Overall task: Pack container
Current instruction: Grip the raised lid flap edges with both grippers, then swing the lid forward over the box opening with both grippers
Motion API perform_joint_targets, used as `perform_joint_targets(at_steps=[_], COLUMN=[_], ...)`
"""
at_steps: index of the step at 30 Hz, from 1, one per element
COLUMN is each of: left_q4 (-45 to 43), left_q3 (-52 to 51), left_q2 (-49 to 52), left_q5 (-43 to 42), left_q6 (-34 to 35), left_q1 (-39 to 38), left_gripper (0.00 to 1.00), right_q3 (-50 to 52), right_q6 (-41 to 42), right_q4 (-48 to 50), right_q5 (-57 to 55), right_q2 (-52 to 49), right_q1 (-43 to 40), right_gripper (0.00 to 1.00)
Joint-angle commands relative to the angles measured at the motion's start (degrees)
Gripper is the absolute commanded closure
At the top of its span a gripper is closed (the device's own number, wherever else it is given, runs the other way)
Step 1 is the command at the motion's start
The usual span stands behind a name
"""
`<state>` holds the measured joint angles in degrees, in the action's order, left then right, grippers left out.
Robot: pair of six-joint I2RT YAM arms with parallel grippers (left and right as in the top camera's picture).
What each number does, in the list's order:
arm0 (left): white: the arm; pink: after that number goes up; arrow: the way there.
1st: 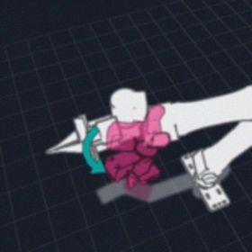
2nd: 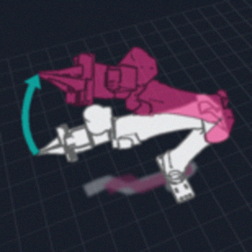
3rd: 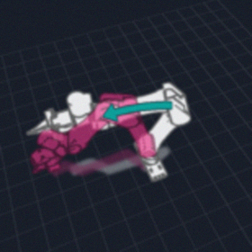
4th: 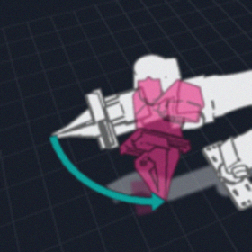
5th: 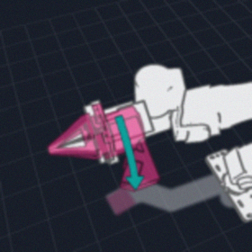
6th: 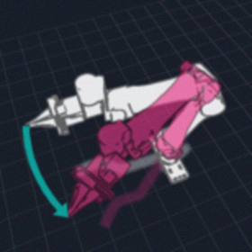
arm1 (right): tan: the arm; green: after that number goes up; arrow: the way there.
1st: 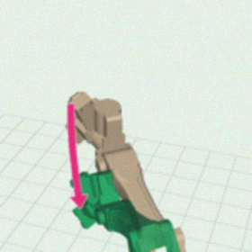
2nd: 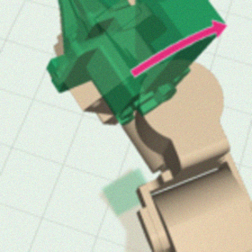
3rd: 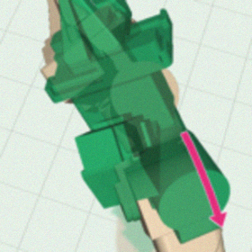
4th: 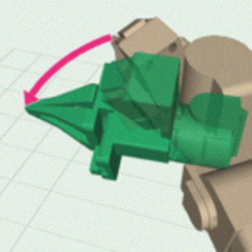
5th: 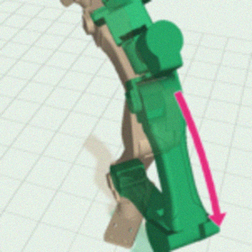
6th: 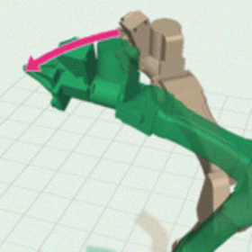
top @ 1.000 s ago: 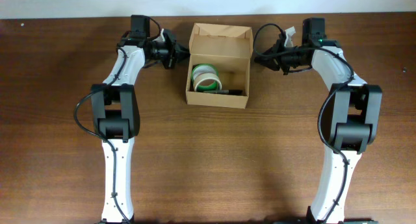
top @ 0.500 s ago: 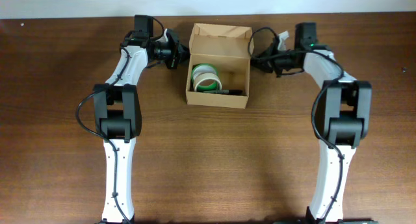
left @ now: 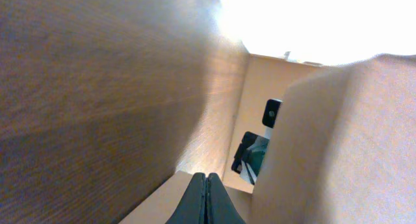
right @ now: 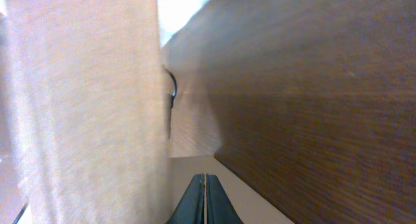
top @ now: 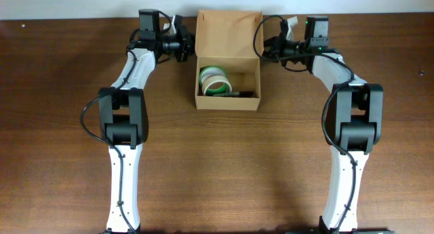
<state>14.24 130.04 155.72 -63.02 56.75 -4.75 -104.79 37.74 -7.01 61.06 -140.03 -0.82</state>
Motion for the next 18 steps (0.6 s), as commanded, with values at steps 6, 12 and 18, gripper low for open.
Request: perform_joint_targets(at_steps=[6,12,18], left_q4=[-9.2,-13.9,-13.8], left_q3=[0.2,1.4,6.4], left_q2=[0.9,0.9,0.9], left_q5=[-6.0,-10.4,-11.0], left_q6=[0.7,0.6,0.7], left_q1=[0.3,0.5,0.5], left_gripper=[0.99,0.99,0.98], right_q3=[-0.9,-1.4,-5.4], right_q6=[0.3,0.3,0.4], right_q4=[6.1,6.7,6.4], right_q5=[8.6,11.0,13.2], right_q2=[-0.1,-0.1,0.2], right_q1=[-0.1,0.0,0.0], right_gripper=[0.96,0.96,0.96])
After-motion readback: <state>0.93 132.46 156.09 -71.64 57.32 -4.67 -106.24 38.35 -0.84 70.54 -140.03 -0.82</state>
